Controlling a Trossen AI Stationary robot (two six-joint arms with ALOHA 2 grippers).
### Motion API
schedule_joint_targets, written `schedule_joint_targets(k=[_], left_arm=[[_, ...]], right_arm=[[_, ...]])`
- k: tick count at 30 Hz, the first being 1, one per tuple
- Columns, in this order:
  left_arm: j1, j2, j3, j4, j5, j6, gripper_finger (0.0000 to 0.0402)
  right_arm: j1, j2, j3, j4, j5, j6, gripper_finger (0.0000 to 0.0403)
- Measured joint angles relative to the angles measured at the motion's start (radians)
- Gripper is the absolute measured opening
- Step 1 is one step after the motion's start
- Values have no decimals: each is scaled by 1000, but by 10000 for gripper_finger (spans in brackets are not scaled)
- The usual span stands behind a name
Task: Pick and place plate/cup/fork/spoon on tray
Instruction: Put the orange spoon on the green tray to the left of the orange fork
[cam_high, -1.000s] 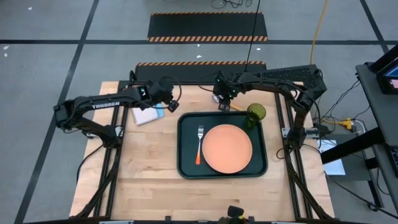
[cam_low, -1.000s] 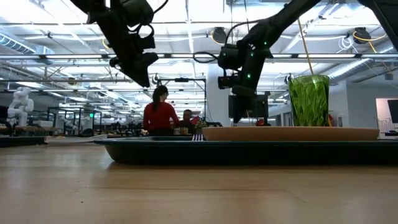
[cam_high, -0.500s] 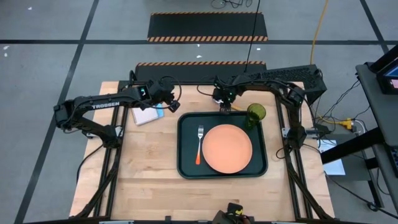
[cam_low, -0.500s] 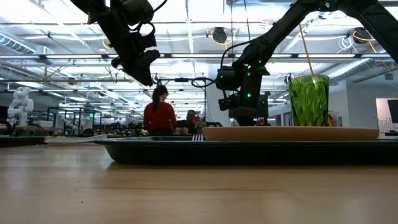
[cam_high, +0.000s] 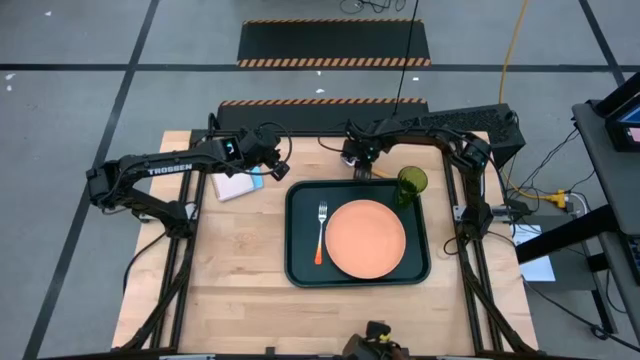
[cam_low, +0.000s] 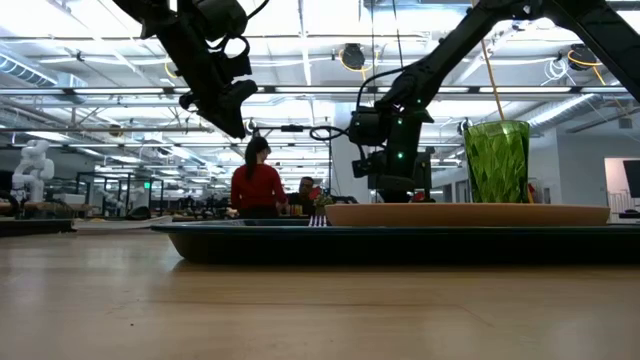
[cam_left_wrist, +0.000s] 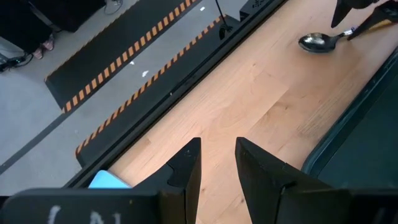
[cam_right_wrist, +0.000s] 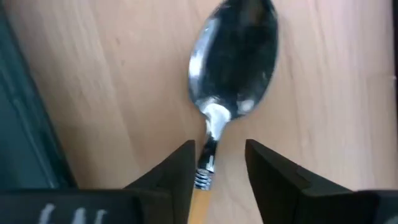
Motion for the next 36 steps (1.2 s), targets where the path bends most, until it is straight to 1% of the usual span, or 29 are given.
schedule_joint_targets(k=[6, 10, 14, 18, 22, 29, 36], left_arm=[[0, 0, 0, 0, 0, 0, 104], [-2, 0, 0, 0, 1, -1, 104], [-14, 0, 0, 0, 8, 0, 104], [-20, 0, 0, 0, 11, 1, 104], [-20, 0, 0, 0, 11, 1, 104], [-20, 0, 0, 0, 11, 1, 104], [-20, 0, 0, 0, 10, 1, 104]], right_arm=[[-7, 0, -7, 3, -10, 20, 71], [-7, -4, -39, 27, -11, 36, 43], [-9, -8, -71, 48, -12, 44, 37], [-11, -7, -74, 50, -12, 46, 33], [-11, -17, -76, 73, -12, 47, 18], [-12, -66, -80, 93, -11, 55, 3], [-12, -118, -80, 95, -11, 72, 0]])
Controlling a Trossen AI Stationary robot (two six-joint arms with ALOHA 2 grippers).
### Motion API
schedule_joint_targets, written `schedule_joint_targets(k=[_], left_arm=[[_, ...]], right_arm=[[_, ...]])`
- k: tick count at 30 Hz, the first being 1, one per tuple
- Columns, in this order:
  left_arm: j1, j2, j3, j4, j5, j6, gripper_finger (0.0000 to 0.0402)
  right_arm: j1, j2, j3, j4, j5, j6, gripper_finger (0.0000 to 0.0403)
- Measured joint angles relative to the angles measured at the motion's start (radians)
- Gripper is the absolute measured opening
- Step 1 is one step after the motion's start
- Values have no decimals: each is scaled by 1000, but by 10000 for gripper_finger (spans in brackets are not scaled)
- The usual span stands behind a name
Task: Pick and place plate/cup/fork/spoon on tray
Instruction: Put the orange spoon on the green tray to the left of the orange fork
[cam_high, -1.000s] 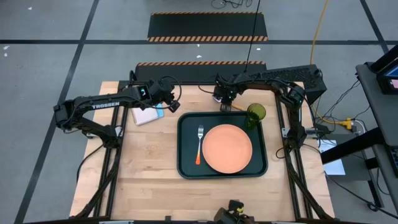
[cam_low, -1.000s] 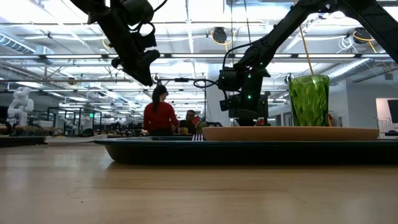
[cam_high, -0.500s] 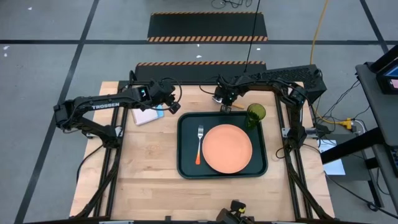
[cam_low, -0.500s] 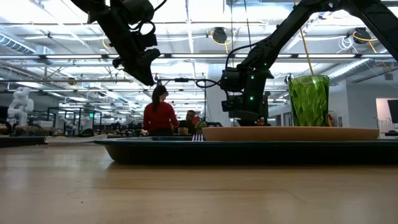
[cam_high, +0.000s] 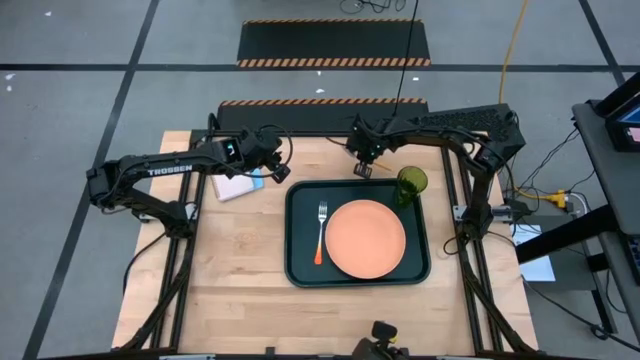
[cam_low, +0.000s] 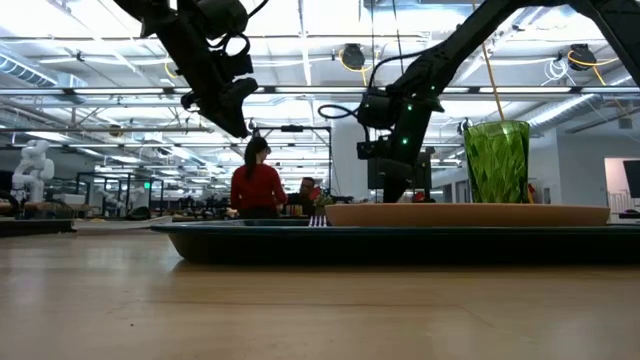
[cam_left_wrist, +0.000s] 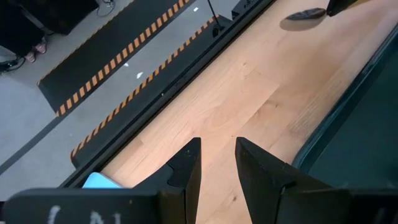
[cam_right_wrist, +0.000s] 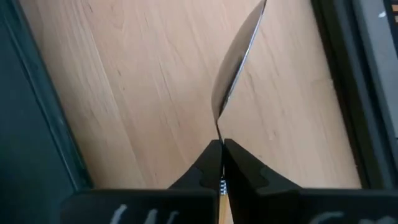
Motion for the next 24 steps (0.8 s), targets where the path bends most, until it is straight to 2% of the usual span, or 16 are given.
schedule_joint_targets(k=[8, 12, 16, 20, 24], left_arm=[[0, 0, 0, 0, 0, 0, 104], [0, 0, 0, 17, -1, 0, 104], [0, 0, 0, 74, 10, -1, 104], [-6, 0, 1, 146, 68, 1, 104], [-46, 0, 1, 180, 90, 64, 104]], right_arm=[[13, -32, 0, 2, -1, 2, 0], [52, -98, 1, 14, 4, 46, 0], [115, -187, 1, 35, 93, 97, 0], [191, -276, 2, 94, 159, 134, 0], [264, -342, 2, 140, 221, 210, 0]])
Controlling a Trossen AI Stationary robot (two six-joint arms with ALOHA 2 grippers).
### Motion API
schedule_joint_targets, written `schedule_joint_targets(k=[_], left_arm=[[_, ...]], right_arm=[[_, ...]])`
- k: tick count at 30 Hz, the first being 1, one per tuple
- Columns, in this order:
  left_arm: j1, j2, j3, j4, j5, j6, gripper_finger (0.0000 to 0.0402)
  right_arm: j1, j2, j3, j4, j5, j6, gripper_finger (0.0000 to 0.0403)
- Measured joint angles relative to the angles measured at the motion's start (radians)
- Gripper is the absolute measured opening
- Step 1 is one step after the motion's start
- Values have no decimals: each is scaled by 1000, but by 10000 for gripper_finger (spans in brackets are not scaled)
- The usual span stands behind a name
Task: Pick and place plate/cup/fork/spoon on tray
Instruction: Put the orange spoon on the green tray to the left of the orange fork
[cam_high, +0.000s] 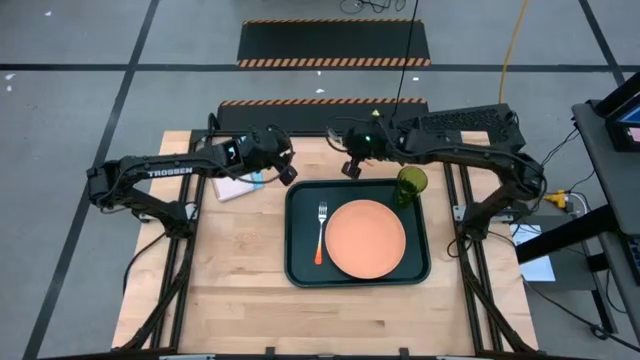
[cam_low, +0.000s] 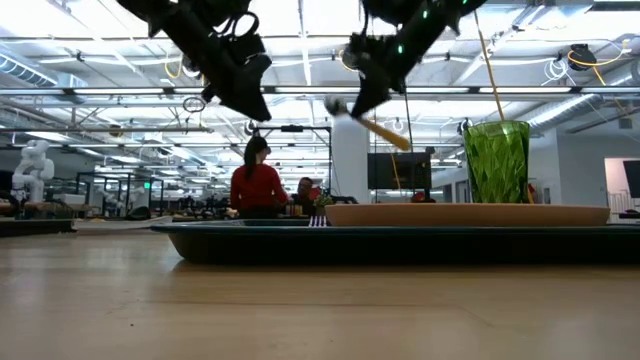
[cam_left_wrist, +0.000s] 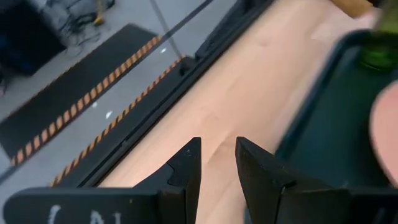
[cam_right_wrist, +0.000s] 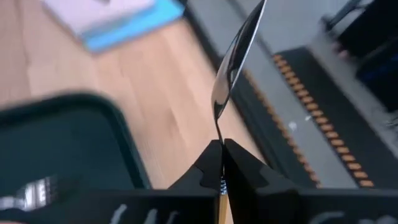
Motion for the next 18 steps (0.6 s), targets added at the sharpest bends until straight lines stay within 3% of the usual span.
schedule_joint_targets(k=[4, 9, 15, 18], left_arm=[[-59, 0, 0, 46, -7, 42, 104], [-171, 1, 0, 124, -17, 114, 110], [-312, 4, 0, 135, -190, 104, 174], [-372, 4, 0, 133, -217, 91, 213]], right_arm=[[99, -32, 0, 74, 111, 35, 0], [204, -29, 1, 155, 120, 21, 0], [278, -30, 1, 236, 177, 16, 0], [304, -31, -14, 296, 173, 2, 0]])
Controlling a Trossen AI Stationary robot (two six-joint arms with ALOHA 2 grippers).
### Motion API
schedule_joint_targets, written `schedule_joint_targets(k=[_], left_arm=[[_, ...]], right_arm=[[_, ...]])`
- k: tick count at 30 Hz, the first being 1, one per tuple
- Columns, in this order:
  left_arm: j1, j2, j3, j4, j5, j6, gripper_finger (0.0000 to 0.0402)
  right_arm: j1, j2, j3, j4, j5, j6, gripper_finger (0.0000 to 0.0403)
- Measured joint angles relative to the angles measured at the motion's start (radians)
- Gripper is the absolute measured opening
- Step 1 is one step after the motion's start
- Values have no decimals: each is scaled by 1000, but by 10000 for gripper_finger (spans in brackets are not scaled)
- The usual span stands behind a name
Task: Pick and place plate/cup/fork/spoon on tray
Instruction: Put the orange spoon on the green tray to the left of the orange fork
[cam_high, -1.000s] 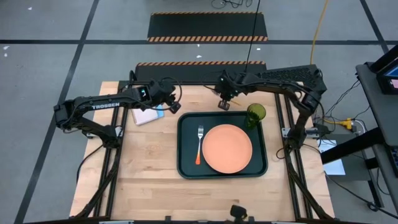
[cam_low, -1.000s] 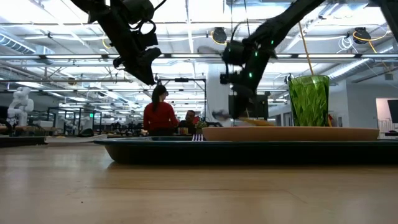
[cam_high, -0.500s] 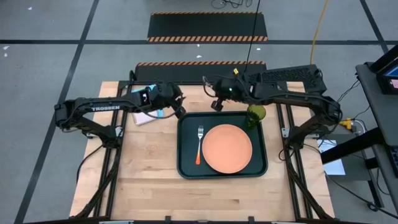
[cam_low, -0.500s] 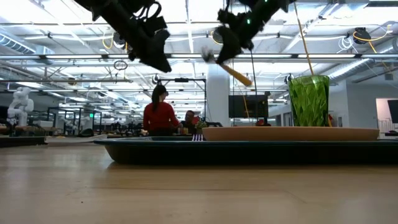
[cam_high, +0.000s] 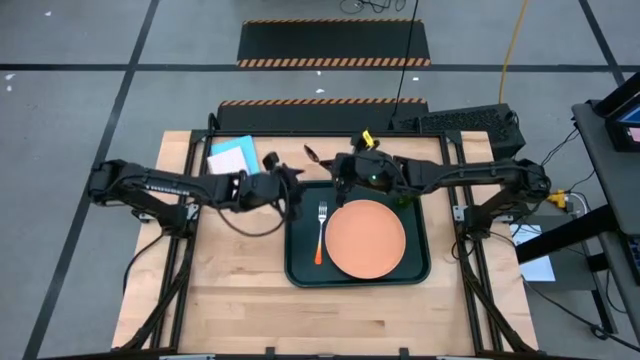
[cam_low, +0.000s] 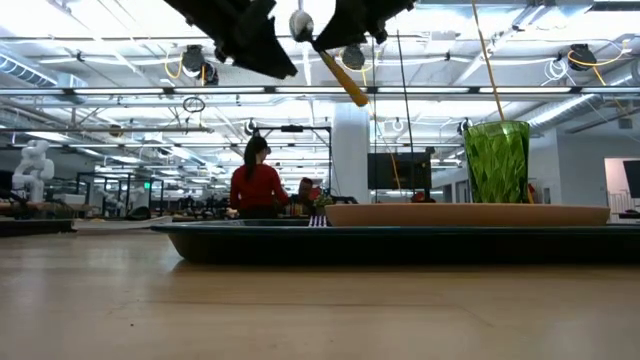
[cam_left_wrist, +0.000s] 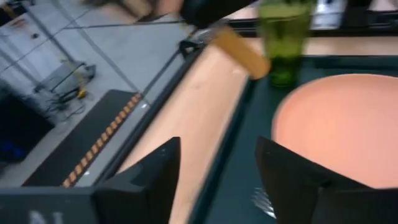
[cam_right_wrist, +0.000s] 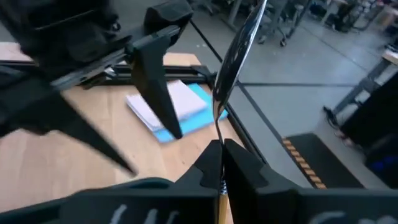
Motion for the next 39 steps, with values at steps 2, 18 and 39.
schedule_joint_targets(k=[2, 18, 39], left_arm=[[-40, 7, 0, 2, 0, -17, 230], [-242, 285, -1, 350, -292, -58, 241], [-192, 458, 0, 883, -207, 65, 241]], right_arm=[[14, -11, -35, 52, -2, -7, 0], [182, -119, -514, 836, 53, -20, 0], [307, -127, -597, 1075, 254, -168, 0]])
